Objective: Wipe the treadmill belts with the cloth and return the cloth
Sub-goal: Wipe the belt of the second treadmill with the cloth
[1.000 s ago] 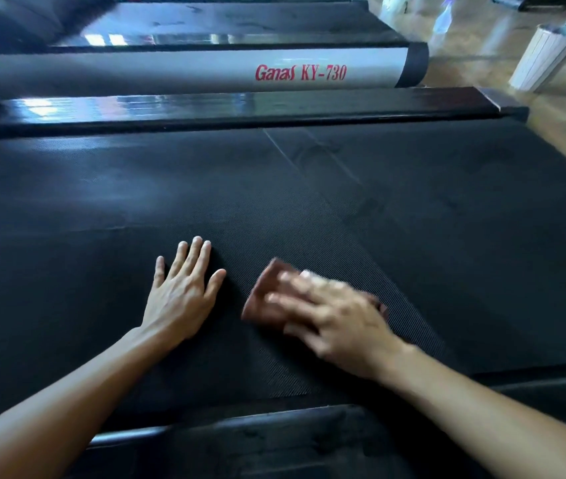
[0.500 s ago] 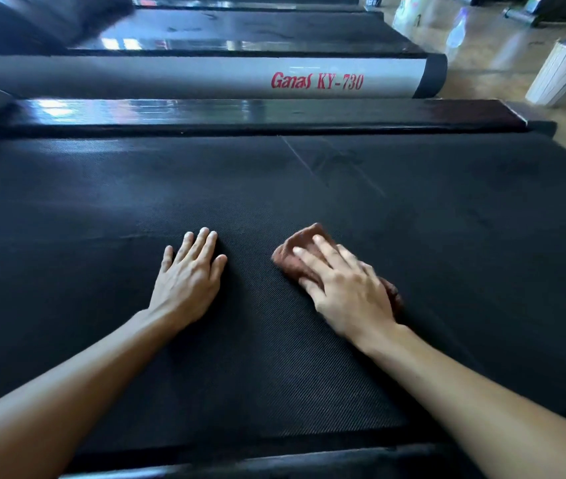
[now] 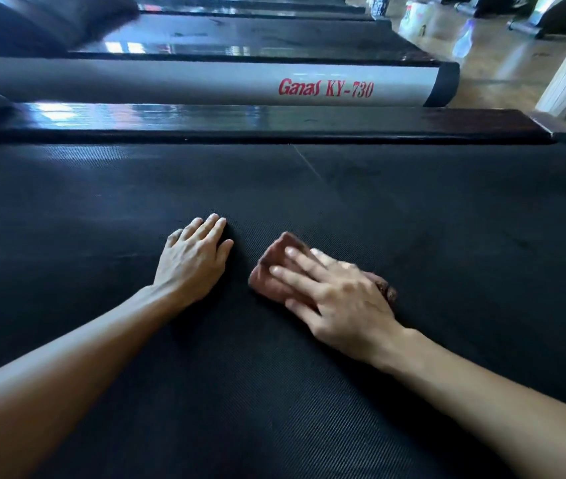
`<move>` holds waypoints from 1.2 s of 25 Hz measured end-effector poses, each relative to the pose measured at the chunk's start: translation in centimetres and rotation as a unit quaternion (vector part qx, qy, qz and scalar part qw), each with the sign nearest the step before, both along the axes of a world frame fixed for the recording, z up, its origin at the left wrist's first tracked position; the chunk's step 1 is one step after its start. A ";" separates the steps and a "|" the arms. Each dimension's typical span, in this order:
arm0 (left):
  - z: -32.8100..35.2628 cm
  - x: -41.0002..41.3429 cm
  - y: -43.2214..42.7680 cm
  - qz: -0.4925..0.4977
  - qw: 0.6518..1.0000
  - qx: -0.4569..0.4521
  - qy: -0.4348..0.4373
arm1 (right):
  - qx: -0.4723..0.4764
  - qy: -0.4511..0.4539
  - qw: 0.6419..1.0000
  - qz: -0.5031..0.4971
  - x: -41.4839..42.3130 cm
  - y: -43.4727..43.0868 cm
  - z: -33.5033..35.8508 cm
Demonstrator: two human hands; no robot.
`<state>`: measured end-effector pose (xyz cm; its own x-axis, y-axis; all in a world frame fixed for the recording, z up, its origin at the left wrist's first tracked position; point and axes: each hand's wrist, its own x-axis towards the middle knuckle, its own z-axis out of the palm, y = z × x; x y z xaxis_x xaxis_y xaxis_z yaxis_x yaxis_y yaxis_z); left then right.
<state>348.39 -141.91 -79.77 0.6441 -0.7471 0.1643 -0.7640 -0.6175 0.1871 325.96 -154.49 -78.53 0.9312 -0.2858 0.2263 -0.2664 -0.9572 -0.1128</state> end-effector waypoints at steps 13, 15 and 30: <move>-0.3 0.6 -0.9 -0.006 0.999 0.009 0.047 | 0.057 0.026 0.992 -0.111 5.5 -6.8 0.5; -0.4 0.7 -0.8 -0.004 0.999 0.010 0.043 | 0.066 0.027 0.950 -0.304 7.3 -6.7 0.0; -0.2 0.6 -0.9 0.000 1.000 0.003 0.024 | 0.014 0.034 0.997 -0.071 15.1 -14.7 0.8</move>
<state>348.95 -142.79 -79.99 0.6505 -0.7485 0.1283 -0.7546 -0.6180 0.2206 341.02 -169.15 -77.74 0.8942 -0.4207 0.1531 -0.4064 -0.9062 -0.1166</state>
